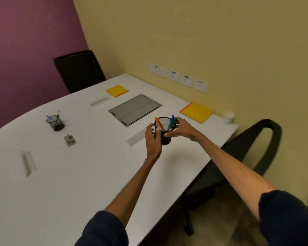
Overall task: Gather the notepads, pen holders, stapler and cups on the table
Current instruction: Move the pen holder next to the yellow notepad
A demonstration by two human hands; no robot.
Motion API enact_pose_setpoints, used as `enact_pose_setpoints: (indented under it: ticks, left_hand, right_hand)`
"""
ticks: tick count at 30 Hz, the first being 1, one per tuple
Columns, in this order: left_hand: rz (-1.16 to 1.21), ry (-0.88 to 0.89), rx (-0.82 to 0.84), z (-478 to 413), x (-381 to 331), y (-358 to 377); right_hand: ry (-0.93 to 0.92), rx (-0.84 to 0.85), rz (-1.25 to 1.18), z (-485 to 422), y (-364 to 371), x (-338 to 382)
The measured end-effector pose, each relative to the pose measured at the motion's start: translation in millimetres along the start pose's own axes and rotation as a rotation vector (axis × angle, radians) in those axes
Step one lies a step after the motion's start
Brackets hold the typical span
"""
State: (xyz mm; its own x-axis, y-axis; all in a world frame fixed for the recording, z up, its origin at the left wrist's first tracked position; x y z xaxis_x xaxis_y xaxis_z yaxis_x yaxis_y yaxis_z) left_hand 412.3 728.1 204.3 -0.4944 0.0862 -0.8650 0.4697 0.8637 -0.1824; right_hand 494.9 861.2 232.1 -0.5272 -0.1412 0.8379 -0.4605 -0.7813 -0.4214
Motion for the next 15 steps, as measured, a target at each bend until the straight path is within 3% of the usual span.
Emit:
enact_pose_setpoints:
  ticks: [9, 15]
  left_hand:
    - [0.167, 0.047, 0.122, 17, -89, 117]
    - [0.26, 0.002, 0.202, 8, -102, 184]
  right_hand:
    - [-0.02, -0.09, -0.068, 65, -138, -31]
    - [-0.014, -0.191, -0.115, 72, -202, -65]
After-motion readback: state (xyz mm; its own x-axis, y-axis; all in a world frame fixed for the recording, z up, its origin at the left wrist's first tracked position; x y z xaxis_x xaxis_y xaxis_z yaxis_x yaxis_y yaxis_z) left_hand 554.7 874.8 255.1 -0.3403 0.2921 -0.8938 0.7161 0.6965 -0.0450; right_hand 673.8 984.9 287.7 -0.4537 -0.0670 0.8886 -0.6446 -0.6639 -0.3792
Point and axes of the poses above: each hand's wrist, its own z-axis away from the middle knuckle, its own y-axis out of the palm, x = y × z, the point moved 10 cm from there along -z, towards the middle knuckle, and after that the axes turned 13 degrees about y, right-handed, at the moved point
